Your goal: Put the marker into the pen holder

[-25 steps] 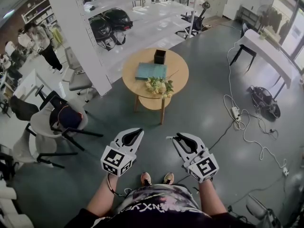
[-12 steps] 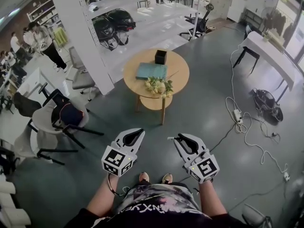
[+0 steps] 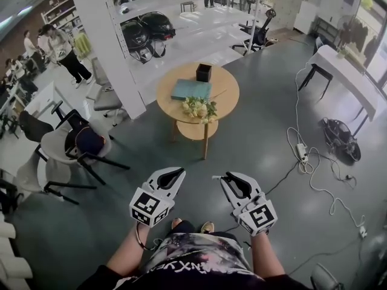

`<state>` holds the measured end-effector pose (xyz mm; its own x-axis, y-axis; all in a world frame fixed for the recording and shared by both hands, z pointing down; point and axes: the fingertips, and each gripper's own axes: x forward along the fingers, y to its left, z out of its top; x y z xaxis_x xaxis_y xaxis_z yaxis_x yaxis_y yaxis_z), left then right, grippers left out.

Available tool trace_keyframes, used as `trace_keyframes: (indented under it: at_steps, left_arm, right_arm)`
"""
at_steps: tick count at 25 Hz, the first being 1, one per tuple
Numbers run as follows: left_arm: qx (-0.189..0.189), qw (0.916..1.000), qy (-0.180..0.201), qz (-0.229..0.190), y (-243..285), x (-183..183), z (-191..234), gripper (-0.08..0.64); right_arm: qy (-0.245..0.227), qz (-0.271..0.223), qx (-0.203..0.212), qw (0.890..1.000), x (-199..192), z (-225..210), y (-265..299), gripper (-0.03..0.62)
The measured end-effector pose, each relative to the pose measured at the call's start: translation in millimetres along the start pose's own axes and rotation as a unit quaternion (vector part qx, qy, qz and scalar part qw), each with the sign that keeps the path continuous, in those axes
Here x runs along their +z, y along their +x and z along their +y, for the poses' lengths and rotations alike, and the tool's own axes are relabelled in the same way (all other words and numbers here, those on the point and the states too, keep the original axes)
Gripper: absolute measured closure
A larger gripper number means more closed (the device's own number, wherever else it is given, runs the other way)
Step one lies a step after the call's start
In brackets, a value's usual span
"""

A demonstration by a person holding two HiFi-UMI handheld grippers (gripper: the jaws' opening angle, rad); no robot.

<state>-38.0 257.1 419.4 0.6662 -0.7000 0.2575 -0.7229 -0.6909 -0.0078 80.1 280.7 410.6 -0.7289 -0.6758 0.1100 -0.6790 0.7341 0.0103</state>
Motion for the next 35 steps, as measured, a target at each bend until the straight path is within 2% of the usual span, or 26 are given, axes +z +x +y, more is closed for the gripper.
trace_keyframes:
  at_steps: [14,35]
  left_arm:
    - [-0.013,0.9997,0.017,0.012,9.1,-3.6,-32.7,0.534]
    - [0.004,1.0000,0.002,0.005,28.4,-13.6,1.5,0.534]
  right_arm:
    - [-0.004,-0.011,-0.001,1.000,-4.5,-9.4,-23.4,0.514]
    - [-0.011,-0.012,0.020,1.000,-8.6,-23.2,14.2,0.514]
